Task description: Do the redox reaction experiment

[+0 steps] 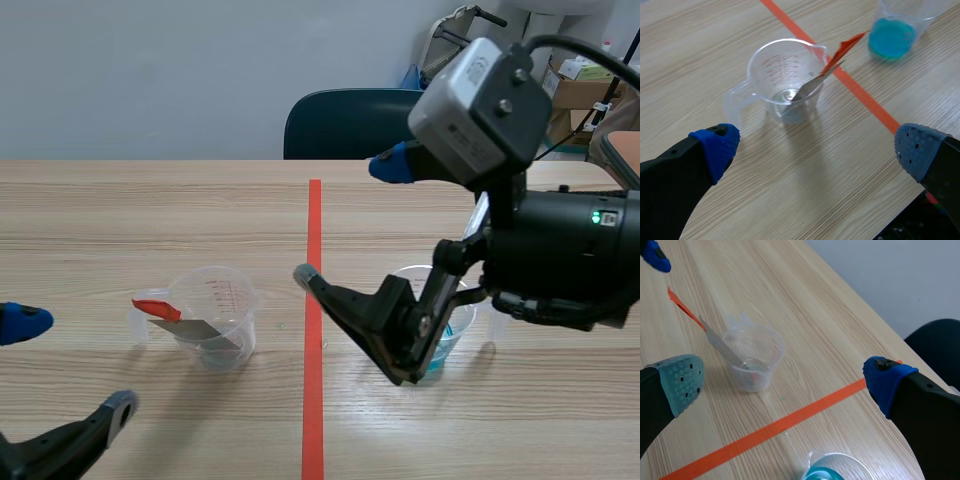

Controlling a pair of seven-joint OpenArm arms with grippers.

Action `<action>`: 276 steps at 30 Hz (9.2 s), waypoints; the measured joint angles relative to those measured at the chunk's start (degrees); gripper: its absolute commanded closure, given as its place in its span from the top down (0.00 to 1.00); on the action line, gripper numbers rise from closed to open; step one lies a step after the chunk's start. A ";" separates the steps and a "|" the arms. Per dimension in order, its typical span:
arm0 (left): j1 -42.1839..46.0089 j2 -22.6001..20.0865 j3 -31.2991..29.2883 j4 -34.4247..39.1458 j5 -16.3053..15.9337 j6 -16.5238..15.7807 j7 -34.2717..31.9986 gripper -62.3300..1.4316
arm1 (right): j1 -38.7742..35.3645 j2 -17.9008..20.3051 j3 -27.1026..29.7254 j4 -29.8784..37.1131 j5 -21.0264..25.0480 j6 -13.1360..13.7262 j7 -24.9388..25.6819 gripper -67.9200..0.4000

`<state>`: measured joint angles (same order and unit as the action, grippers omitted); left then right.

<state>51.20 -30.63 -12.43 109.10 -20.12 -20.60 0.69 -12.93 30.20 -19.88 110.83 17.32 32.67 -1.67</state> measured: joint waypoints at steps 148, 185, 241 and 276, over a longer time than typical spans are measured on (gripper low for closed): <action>24.13 1.75 -9.46 -0.26 -6.95 1.05 -29.40 1.00 | 37.79 -12.57 -22.99 0.02 24.79 -6.34 -33.18 0.01; 24.13 1.75 -9.46 -0.26 -6.95 1.07 -28.33 1.00 | 37.79 -12.57 -22.99 0.02 24.79 -6.34 -33.18 0.01; 24.13 1.75 -9.46 -0.26 -6.95 1.07 -28.33 1.00 | 37.79 -12.55 -22.99 0.02 24.79 -6.34 -33.18 0.01; 24.13 1.75 -9.46 -0.26 -6.93 1.07 -28.33 1.00 | 24.02 26.88 -5.92 12.68 33.55 -9.68 -19.98 0.01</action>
<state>75.33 -28.88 -21.89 108.84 -27.05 -19.53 -27.64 11.09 57.08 -25.80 123.50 50.87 22.98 -21.65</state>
